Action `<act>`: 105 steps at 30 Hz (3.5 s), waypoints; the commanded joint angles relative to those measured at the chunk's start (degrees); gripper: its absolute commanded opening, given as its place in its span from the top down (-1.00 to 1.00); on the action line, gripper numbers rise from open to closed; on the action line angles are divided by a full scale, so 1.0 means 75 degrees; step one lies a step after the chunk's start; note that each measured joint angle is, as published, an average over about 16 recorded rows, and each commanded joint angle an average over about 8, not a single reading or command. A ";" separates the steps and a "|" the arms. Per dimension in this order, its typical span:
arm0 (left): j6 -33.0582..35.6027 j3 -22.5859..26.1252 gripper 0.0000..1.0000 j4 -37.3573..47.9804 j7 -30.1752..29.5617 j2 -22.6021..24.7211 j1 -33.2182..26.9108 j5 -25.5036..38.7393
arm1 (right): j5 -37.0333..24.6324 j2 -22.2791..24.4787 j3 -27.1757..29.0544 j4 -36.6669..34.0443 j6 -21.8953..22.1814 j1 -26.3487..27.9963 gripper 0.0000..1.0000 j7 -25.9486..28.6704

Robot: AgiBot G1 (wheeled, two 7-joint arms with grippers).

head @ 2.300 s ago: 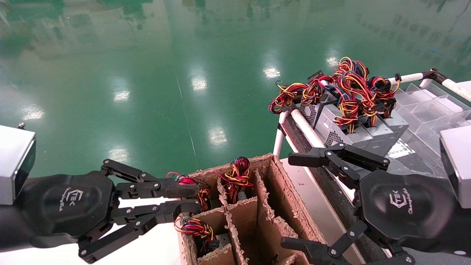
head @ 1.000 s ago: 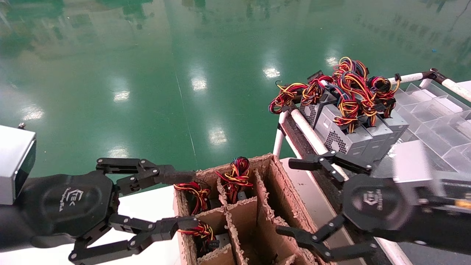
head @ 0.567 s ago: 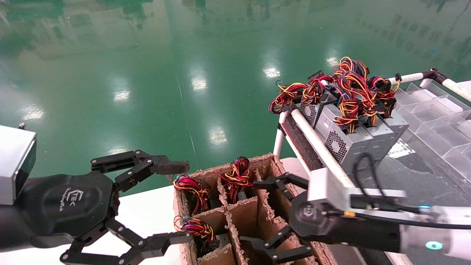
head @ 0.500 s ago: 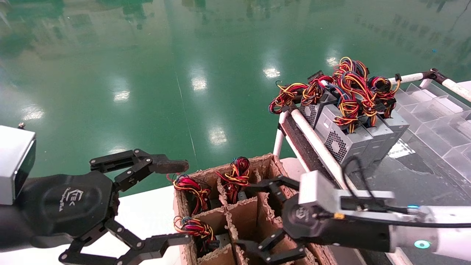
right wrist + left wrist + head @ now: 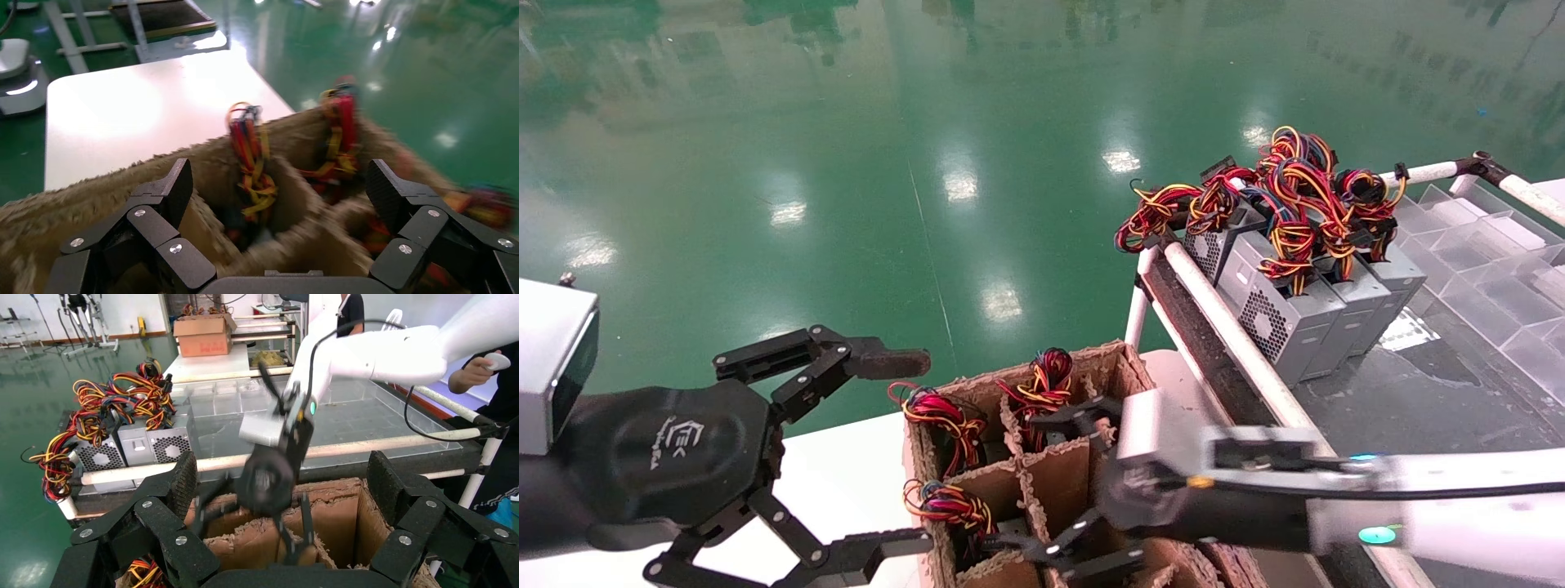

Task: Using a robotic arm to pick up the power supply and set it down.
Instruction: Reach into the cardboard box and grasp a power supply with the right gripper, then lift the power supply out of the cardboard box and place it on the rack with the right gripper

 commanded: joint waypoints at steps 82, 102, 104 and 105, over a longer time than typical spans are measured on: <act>-0.0012 0.0032 -1.00 0.0002 0.0016 -0.0012 -0.0009 -0.0021 | 0.1827 -0.0622 0.0788 -0.3708 -0.1921 0.0908 1.00 -0.1458; -0.0015 0.0040 -1.00 0.0002 0.0020 -0.0015 -0.0011 -0.0026 | 0.3449 0.1238 0.2011 -0.2162 -0.1863 0.0879 1.00 -0.0747; -0.0015 0.0040 -1.00 0.0002 0.0020 -0.0015 -0.0011 -0.0026 | 0.3504 0.1458 0.2111 -0.2149 -0.1837 0.0844 1.00 -0.0768; -0.0015 0.0041 -1.00 0.0002 0.0020 -0.0015 -0.0011 -0.0027 | 0.3538 0.1572 0.2164 -0.2162 -0.1832 0.0822 1.00 -0.0778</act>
